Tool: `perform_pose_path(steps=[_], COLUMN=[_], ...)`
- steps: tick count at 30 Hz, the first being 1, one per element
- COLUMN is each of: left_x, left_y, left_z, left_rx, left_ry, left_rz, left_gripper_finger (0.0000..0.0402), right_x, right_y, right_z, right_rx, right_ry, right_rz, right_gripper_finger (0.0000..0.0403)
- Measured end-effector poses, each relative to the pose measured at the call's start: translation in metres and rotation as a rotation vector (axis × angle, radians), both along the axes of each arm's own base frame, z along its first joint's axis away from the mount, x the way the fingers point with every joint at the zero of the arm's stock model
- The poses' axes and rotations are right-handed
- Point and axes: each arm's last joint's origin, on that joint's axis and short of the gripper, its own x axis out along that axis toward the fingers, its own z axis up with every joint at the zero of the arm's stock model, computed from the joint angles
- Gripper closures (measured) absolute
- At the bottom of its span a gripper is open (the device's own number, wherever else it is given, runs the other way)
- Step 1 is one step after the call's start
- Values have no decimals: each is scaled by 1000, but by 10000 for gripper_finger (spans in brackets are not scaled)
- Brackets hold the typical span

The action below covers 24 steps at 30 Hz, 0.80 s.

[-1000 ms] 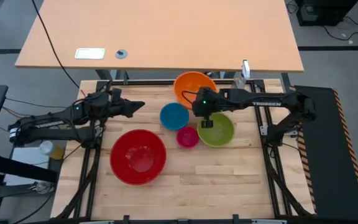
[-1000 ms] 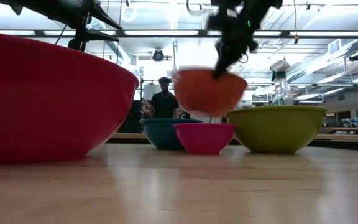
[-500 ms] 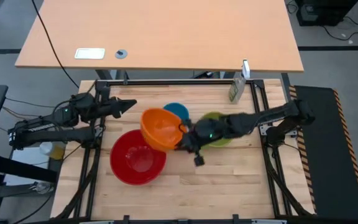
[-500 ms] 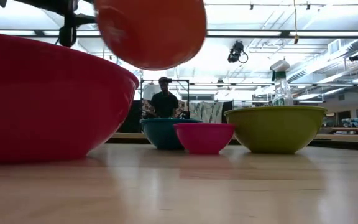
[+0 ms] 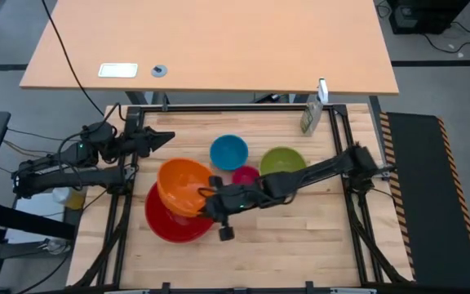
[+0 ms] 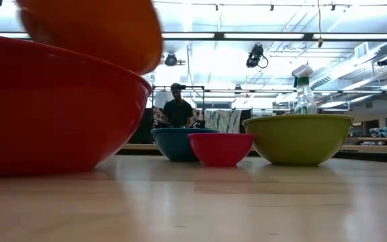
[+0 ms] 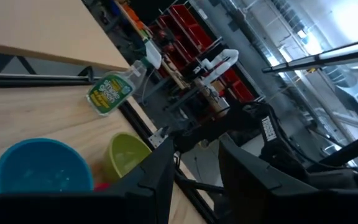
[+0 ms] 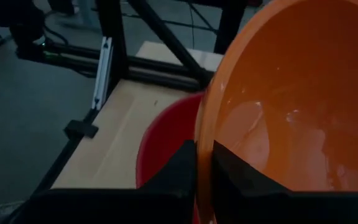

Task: Nest bowls inside each other
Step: Stack the orange bowl on the red bowl

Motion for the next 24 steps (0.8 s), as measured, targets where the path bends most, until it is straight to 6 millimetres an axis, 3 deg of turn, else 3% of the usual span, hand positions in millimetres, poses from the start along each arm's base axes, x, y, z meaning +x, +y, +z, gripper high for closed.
perform_pose_path(steps=[4, 8, 12, 15, 18, 24], left_x=[-1, -1, -1, 0, 0, 0], left_y=[0, 0, -1, -2, -2, -2], left_z=[1, 1, 0, 0, -1, -2], left_rx=[8, 11, 9, 4, -3, -8], left_ry=[-9, -5, 4, 6, 5, 24], left_rz=[1, -9, -35, -54, -62, -63], left_gripper_finger=[271, 271, 271, 271, 271, 271], right_x=[18, 28, 32, 32, 30, 4], right_y=[7, 11, 12, 13, 11, -4], right_z=[-7, -36, -59, -58, -48, 14], right_rx=[-20, -48, -27, -3, 17, 31], right_ry=[34, 132, 214, 216, 192, 104], right_rz=[54, 91, 95, 98, 98, -29], right_gripper_finger=[363, 354, 309, 255, 204, 158])
